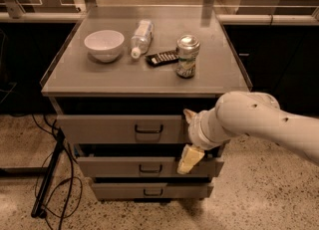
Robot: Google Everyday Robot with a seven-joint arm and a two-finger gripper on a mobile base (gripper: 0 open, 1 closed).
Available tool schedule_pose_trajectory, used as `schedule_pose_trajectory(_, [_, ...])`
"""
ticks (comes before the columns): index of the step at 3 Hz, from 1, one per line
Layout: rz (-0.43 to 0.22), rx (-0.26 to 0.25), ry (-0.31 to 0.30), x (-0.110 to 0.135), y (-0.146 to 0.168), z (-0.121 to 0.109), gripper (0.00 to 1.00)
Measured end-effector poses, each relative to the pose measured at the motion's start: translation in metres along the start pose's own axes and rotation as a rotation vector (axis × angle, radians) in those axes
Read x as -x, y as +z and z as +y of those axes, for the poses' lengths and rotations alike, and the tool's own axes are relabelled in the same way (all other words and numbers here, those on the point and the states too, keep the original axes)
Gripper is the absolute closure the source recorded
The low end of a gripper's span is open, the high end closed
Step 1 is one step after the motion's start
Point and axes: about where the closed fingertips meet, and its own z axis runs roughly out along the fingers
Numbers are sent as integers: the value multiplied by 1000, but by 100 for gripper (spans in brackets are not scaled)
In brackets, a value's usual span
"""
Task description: Open top drawer
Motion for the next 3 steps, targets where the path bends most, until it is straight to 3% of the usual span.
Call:
schedule_pose_trajectory(2, [-43, -49, -87, 29, 44, -32, 0])
schedule_pose_trajectory(3, [-36, -51, -86, 20, 65, -37, 0])
